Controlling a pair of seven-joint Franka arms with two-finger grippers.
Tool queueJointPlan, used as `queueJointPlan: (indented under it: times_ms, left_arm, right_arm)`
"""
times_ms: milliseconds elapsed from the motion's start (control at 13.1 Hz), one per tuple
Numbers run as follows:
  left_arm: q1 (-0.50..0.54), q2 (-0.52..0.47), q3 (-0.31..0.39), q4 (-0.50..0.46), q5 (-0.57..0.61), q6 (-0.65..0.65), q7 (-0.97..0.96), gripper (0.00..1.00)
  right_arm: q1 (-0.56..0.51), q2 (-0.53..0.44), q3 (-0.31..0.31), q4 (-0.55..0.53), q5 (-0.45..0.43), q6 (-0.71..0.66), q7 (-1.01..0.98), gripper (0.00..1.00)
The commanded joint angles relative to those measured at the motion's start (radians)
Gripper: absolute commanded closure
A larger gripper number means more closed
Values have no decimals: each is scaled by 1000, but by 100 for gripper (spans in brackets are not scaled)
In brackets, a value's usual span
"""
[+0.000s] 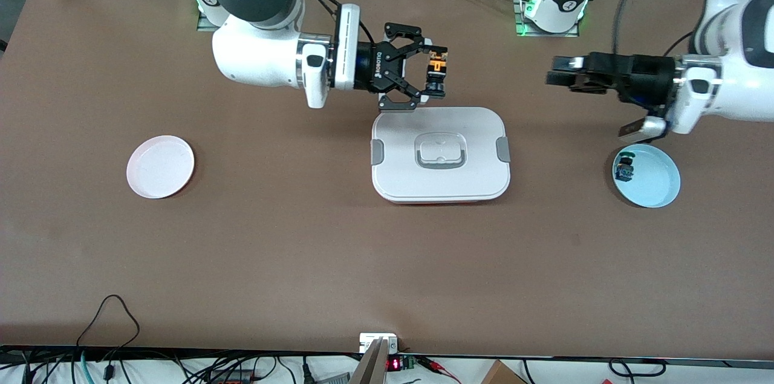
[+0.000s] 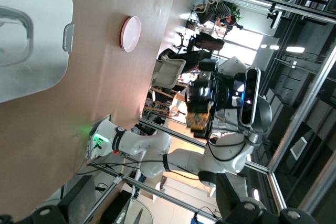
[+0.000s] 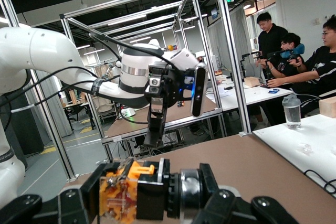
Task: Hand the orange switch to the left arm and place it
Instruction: 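Reach the left gripper toward the switch held by the right gripper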
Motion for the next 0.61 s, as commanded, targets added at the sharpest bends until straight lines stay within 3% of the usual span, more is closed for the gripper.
queueJointPlan:
  times_ms: [0, 230, 536]
  left_arm:
    - [7, -16, -60, -29, -68, 93, -6, 0]
    - [1, -2, -100, -26, -128, 162, 9, 0]
    - [1, 7, -221, -29, -257, 320, 105, 0]
  right_arm:
    - [18, 21, -2, 39, 29, 20, -17, 100]
    - [18, 19, -1, 45, 29, 9, -31, 100]
    - [18, 21, -1, 46, 33, 9, -94, 100]
